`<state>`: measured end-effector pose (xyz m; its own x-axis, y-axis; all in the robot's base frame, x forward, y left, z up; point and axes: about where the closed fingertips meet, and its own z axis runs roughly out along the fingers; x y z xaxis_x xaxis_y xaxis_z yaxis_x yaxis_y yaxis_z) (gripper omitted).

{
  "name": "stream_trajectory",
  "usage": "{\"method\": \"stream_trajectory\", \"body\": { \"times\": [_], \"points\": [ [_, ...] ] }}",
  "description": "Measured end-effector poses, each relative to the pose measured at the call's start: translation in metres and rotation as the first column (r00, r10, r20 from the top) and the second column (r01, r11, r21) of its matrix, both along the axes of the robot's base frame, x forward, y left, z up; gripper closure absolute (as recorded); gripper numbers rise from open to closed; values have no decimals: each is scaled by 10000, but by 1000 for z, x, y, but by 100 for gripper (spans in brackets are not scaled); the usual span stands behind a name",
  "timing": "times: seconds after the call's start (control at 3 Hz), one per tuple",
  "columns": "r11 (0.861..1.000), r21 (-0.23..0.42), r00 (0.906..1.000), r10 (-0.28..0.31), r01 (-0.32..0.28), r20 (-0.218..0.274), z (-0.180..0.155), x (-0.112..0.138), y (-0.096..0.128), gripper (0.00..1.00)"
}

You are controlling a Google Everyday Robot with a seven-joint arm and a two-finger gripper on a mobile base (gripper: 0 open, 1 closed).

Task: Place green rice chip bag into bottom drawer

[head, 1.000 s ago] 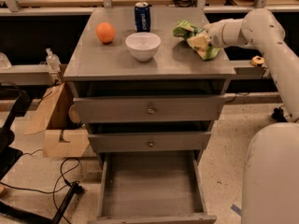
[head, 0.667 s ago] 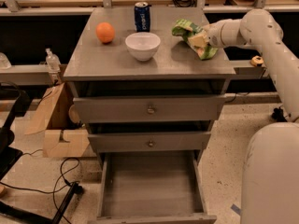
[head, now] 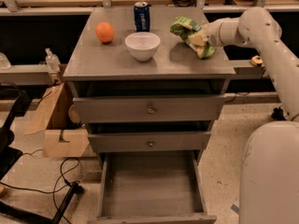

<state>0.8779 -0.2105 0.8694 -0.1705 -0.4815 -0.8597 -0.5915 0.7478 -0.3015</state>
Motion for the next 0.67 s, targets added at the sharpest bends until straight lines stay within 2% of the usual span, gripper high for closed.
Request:
{"method": "stream_trajectory", "body": {
  "times": [0.33,0.67],
  "points": [
    [9997,-253,9999,47,-45,100,19,-2,5,100],
    [9975,-706,9985,34,5,553,62,-17,4,100]
  ]
}}
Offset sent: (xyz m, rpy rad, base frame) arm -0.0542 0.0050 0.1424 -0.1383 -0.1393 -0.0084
